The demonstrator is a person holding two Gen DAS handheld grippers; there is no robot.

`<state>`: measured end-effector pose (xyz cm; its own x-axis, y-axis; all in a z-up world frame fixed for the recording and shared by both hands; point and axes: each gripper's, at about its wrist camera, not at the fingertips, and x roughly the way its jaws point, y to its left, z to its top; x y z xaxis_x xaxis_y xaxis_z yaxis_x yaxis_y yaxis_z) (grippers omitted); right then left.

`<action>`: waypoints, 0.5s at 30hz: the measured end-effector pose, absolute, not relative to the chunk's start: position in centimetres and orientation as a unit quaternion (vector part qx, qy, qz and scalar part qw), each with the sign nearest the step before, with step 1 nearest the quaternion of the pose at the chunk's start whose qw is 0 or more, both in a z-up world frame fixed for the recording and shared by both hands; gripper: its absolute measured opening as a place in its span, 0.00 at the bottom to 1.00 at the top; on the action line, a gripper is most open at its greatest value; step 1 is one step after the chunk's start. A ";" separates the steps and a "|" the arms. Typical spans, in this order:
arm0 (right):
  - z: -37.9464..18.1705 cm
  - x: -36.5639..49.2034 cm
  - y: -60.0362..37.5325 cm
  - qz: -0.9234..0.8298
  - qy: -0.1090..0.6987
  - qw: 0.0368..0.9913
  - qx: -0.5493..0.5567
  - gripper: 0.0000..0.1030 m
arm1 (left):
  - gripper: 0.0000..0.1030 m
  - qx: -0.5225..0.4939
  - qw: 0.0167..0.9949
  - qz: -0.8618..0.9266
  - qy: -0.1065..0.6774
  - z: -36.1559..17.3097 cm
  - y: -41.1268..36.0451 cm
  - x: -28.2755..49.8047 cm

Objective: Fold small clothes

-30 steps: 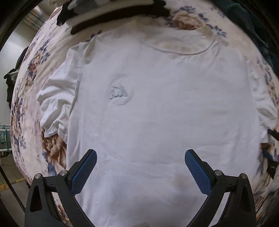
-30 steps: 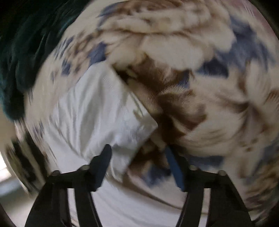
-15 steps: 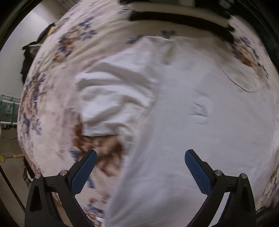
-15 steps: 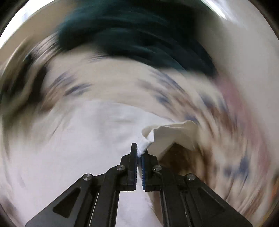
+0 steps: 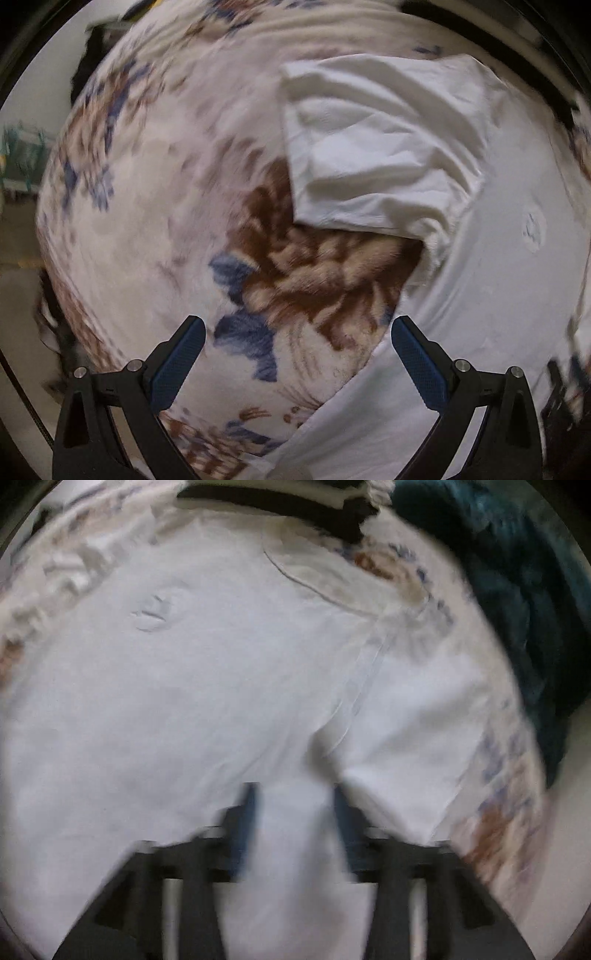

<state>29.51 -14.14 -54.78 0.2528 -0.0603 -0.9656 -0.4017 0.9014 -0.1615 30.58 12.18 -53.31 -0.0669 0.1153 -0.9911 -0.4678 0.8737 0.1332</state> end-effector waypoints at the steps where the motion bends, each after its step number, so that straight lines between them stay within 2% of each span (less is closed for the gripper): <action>1: -54.3 29.2 -15.0 0.105 0.611 0.768 -0.158 0.57 | 1.00 -0.155 0.671 0.217 0.692 -53.5 13.2 30.3; 7: -53.2 28.6 -19.4 0.006 0.651 0.758 -0.041 0.57 | 1.00 -0.410 0.659 0.187 0.602 -55.8 19.5 29.5; 9: -53.3 28.6 -20.4 -0.022 0.659 0.752 -0.009 0.57 | 1.00 -0.468 0.654 0.185 0.565 -56.8 21.1 30.0; 12: -53.4 28.3 -22.3 -0.066 0.668 0.740 0.041 0.57 | 0.93 -0.525 0.636 0.197 0.530 -58.4 22.7 30.7; 14: -53.4 28.0 -22.9 -0.080 0.669 0.736 0.060 0.57 | 0.82 -0.544 0.625 0.223 0.514 -59.3 23.7 31.2; 15: -53.5 28.0 -23.3 -0.088 0.670 0.734 0.067 0.57 | 0.62 -0.540 0.626 0.240 0.508 -59.3 24.2 31.4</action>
